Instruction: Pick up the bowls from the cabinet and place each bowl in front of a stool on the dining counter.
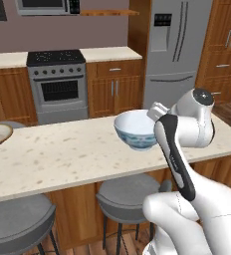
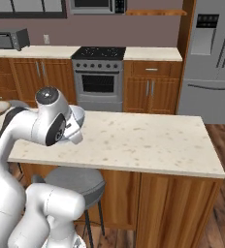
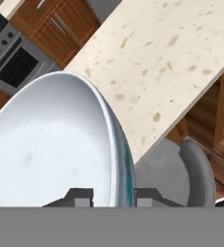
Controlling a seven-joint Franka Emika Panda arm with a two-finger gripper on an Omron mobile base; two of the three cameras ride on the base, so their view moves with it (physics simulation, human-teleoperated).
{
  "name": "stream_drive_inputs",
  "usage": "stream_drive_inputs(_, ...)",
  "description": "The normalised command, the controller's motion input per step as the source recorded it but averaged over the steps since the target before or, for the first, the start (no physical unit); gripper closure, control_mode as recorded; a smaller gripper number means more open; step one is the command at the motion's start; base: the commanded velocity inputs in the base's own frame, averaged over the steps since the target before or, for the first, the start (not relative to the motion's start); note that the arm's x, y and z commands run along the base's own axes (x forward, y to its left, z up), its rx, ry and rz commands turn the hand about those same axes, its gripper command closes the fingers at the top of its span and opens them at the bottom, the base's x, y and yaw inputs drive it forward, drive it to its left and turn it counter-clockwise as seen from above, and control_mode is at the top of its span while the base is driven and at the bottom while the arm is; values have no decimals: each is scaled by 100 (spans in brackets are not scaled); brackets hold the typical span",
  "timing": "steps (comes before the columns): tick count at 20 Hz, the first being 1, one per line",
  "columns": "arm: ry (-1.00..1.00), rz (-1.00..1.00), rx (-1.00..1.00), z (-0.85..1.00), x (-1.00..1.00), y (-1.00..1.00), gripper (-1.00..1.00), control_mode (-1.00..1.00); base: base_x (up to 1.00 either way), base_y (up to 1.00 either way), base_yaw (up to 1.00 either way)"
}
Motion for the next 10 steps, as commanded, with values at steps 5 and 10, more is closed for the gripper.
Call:
stream_drive_inputs(5,0,0,0,-24,31,0,100,-100,0,0,0)
stream_drive_inputs(10,0,0,0,-23,12,0,100,-100,0,0,0)
